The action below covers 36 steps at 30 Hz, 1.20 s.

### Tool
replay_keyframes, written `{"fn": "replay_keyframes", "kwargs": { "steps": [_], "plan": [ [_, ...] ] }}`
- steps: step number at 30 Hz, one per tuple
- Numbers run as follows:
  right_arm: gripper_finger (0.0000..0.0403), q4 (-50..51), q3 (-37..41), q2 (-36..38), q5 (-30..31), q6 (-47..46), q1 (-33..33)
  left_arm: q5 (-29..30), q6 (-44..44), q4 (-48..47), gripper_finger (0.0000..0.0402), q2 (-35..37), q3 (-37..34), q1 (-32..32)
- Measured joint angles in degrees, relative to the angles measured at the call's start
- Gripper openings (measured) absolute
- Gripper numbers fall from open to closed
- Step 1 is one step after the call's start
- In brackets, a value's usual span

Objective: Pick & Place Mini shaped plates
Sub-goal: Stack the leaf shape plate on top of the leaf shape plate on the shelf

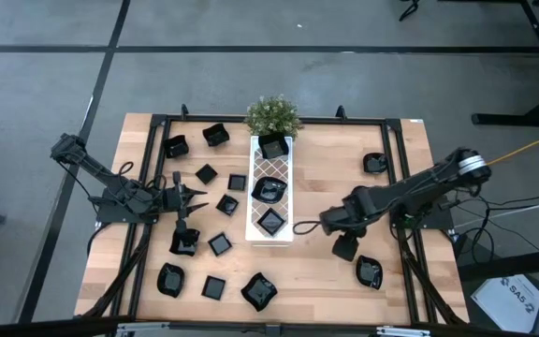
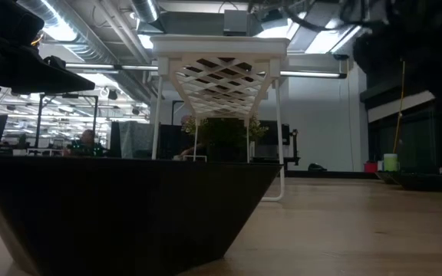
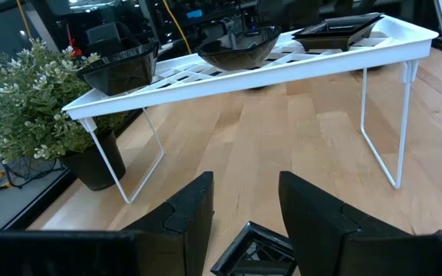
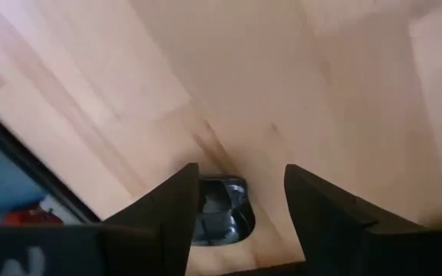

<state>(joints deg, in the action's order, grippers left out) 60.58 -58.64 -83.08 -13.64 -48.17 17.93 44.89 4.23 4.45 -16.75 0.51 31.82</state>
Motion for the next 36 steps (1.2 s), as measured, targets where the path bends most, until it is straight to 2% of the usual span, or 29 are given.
{"fn": "replay_keyframes", "kwargs": {
  "steps": [2,7,14,18,23,29,36],
  "plan": [
    [0.0193,-4.3,4.4,3.0,0.0,-2.5,0.0,0.0,0.0,0.0,0.0143,0.0,0.0,0.0],
    [0.0193,-16.0,13.5,9.2,0.1,-1.6,0.1,0.0,0.0,0.0,0.0143,0.0,0.0,0.0],
    [0.0193,-26.5,21.5,14.4,0.9,0.4,1.8,0.0,0.0,0.0,0.0143,0.0,0.0,0.0],
    [0.0193,-23.0,21.4,15.2,6.6,4.2,2.3,0.0,0.0,0.0,0.0143,0.0,0.0,0.0],
    [0.0193,-13.6,19.3,15.2,16.5,0.0,2.4,0.0,0.0,0.0,0.0143,0.0,0.0,0.0],
    [0.0193,-8.0,19.3,14.4,21.5,-4.8,2.4,0.0,0.0,0.0,0.0143,0.0,0.0,0.0],
    [0.0193,-4.0,19.3,11.7,27.6,-5.7,2.3,0.0,0.0,0.0,0.0143,0.0,0.0,0.0]
  ]
}}
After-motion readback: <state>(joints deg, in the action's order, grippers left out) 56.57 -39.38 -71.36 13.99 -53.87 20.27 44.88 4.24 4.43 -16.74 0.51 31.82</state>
